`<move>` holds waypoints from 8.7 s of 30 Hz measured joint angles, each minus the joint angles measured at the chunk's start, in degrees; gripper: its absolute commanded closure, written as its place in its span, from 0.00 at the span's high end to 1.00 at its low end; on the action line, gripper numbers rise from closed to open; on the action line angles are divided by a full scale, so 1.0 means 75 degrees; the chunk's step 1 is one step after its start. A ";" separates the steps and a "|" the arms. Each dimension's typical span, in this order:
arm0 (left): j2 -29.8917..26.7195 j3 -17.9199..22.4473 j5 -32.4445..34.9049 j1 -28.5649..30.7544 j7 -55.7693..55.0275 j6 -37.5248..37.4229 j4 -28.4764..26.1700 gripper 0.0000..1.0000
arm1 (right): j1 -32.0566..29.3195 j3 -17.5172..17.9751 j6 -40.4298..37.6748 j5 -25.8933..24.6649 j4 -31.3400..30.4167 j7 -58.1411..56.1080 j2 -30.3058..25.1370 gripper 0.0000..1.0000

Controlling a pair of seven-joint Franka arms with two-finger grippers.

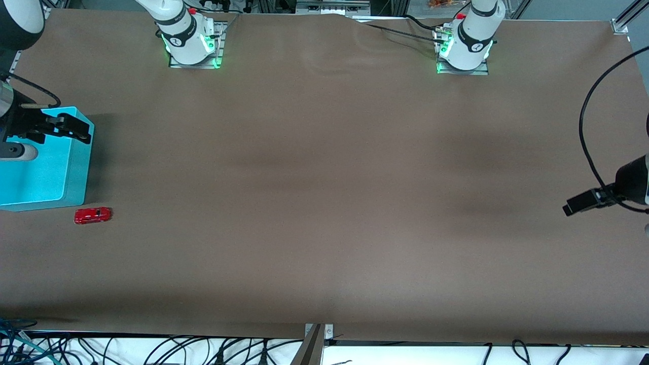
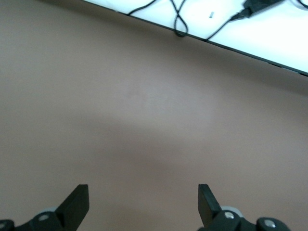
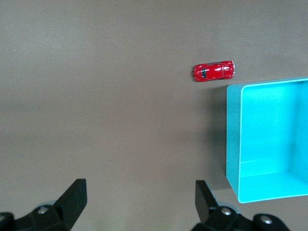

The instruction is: Wind red beetle toy and store in blue box

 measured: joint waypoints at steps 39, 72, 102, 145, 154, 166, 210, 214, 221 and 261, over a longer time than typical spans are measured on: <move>-0.0122 -0.0175 0.0000 -0.0096 0.0077 -0.0154 0.0093 1.00 | -0.0070 -0.1408 0.3233 -0.0001 -0.3080 0.2338 -0.0602 1.00; -0.0184 -0.0144 0.0000 -0.0036 0.0076 -0.0156 0.0091 1.00 | -0.0287 -0.1765 0.5807 0.0000 -0.3689 0.5935 0.0681 1.00; -0.0184 -0.0145 -0.0003 -0.0042 0.0076 -0.0156 0.0091 1.00 | -0.0769 -0.1354 0.6354 0.0000 -0.2261 0.8443 0.2520 1.00; -0.0184 -0.0145 -0.0003 -0.0039 0.0077 -0.0156 0.0091 1.00 | -0.1118 -0.0920 0.6866 -0.0001 -0.0830 0.9053 0.4474 1.00; -0.0184 -0.0145 -0.0003 -0.0039 0.0077 -0.0156 0.0091 1.00 | -0.1119 -0.0908 0.6931 -0.0002 -0.0819 0.9056 0.4583 0.61; -0.0184 -0.0145 -0.0063 -0.0042 0.0076 -0.0156 0.0091 1.00 | -0.1131 -0.0891 0.6921 -0.0002 -0.0794 0.9212 0.4554 0.00; -0.0184 -0.0145 -0.0074 -0.0042 0.0076 -0.0156 0.0091 1.00 | -0.1142 -0.0581 0.4992 -0.0025 -0.0671 0.9014 0.3766 0.00; -0.0184 -0.0145 -0.0075 -0.0042 0.0077 -0.0156 0.0091 1.00 | -0.1142 -0.0569 0.4628 -0.0025 -0.0670 0.8854 0.3603 0.00; -0.0184 -0.0145 -0.0075 -0.0042 0.0077 -0.0156 0.0086 1.00 | -0.1142 -0.0529 0.4082 -0.0026 -0.0678 0.8527 0.3325 0.00; -0.0184 -0.0145 -0.0077 -0.0042 0.0077 -0.0156 0.0083 1.00 | -0.1133 -0.0047 0.2442 -0.0033 -0.2163 0.6158 0.0760 0.00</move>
